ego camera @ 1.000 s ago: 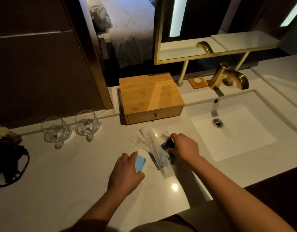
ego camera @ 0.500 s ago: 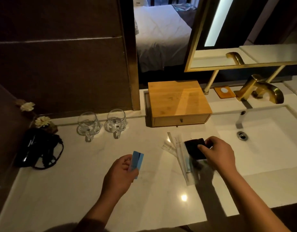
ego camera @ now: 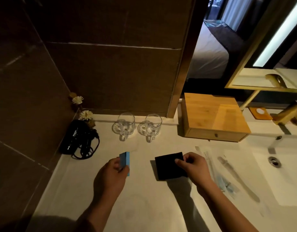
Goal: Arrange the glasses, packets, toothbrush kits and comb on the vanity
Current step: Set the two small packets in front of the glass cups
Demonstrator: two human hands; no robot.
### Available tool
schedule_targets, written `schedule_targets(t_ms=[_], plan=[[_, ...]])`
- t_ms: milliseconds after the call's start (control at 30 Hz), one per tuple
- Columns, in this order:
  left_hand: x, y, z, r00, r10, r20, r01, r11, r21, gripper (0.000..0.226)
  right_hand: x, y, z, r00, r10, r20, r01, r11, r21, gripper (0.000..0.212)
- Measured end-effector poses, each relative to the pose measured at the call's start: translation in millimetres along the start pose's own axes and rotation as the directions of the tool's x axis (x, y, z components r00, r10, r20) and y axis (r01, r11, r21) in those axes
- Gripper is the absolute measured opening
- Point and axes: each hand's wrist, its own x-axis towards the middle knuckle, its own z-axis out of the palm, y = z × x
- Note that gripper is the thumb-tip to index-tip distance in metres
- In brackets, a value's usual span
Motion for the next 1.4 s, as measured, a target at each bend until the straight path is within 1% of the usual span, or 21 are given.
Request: schedule_targets(t_ms=[100,167,267,367,467,500,533,567,600,633,667,733,767,833,900,933,1033,1067,1167,1333,1400], plan=[[15,-1,-5,0.996,0.007,-0.084,-0.001,0.997,0.072,0.044,8,7,28,0.994,0.101,0.046,-0.106,0.988,0.111,0.024],[24,1,-5,0.994,0.028,-0.11,-0.017,0.994,0.104,0.049,15,10,42,0.987,0.151,0.044,-0.157,0.974,0.167,0.023],[32,4,-1,0.993,0.057,-0.1,-0.042,0.989,0.143,0.057,24,15,53,0.976,0.218,0.01,-0.215,0.956,0.201,0.026],[31,0,1,0.989,0.121,-0.082,-0.107,0.982,0.158,0.06,25,19,54,0.975,0.221,-0.018,-0.213,0.956,0.202,0.023],[29,-19,-2,0.96,0.278,-0.044,-0.265,0.945,0.192,0.057,26,18,49,0.979,0.154,-0.13,-0.129,0.974,0.186,0.024],[29,-27,-3,0.945,0.326,-0.018,-0.315,0.926,0.206,0.057,25,16,47,0.977,0.087,-0.194,-0.058,0.987,0.151,0.023],[30,-33,-5,0.932,0.363,0.005,-0.355,0.909,0.219,0.058,25,14,47,0.967,-0.017,-0.253,0.035,0.997,0.067,0.019],[31,-38,-6,0.92,0.39,0.018,-0.384,0.894,0.231,0.059,24,13,47,0.947,-0.153,-0.281,0.14,0.988,-0.066,0.015],[33,-42,-7,0.912,0.41,0.016,-0.401,0.884,0.24,0.059,22,11,48,0.92,-0.295,-0.257,0.243,0.945,-0.217,0.012],[34,-44,-6,0.908,0.419,0.005,-0.408,0.88,0.243,0.059,18,11,51,0.893,-0.409,-0.187,0.329,0.879,-0.346,0.011],[35,-45,-6,0.905,0.424,-0.01,-0.409,0.879,0.244,0.058,14,12,54,0.874,-0.477,-0.091,0.397,0.809,-0.433,0.011],[35,-46,-3,0.894,0.447,-0.032,-0.424,0.867,0.261,0.057,6,16,59,0.84,-0.535,0.093,0.5,0.694,-0.518,0.011],[35,-46,-2,0.886,0.462,-0.035,-0.436,0.857,0.274,0.057,2,18,62,0.821,-0.549,0.156,0.537,0.652,-0.536,0.012],[34,-48,-1,0.877,0.48,-0.027,-0.453,0.842,0.292,0.056,-2,24,63,0.791,-0.57,0.221,0.585,0.602,-0.543,0.012],[35,-49,-1,0.877,0.48,-0.019,-0.452,0.837,0.307,0.055,-7,29,62,0.785,-0.576,0.226,0.594,0.599,-0.537,0.011],[35,-50,-1,0.877,0.48,-0.018,-0.451,0.837,0.31,0.055,-8,31,62,0.798,-0.567,0.205,0.578,0.622,-0.528,0.012],[35,-49,-1,0.876,0.483,-0.016,-0.456,0.838,0.3,0.052,-6,33,60,0.872,-0.486,0.064,0.457,0.758,-0.466,0.018],[35,-50,-1,0.874,0.486,-0.018,-0.459,0.837,0.298,0.051,-4,33,61,0.88,-0.473,0.04,0.436,0.773,-0.461,0.016],[36,-50,-1,0.87,0.492,-0.015,-0.464,0.831,0.308,0.051,2,33,71,0.863,-0.493,0.108,0.474,0.72,-0.507,0.016],[37,-51,2,0.867,0.498,-0.013,-0.465,0.819,0.337,0.049,10,22,96,0.874,-0.435,0.216,0.462,0.604,-0.649,0.046],[38,-52,2,0.867,0.498,-0.005,-0.465,0.813,0.35,0.048,10,19,102,0.86,-0.442,0.253,0.484,0.552,-0.679,0.049]])
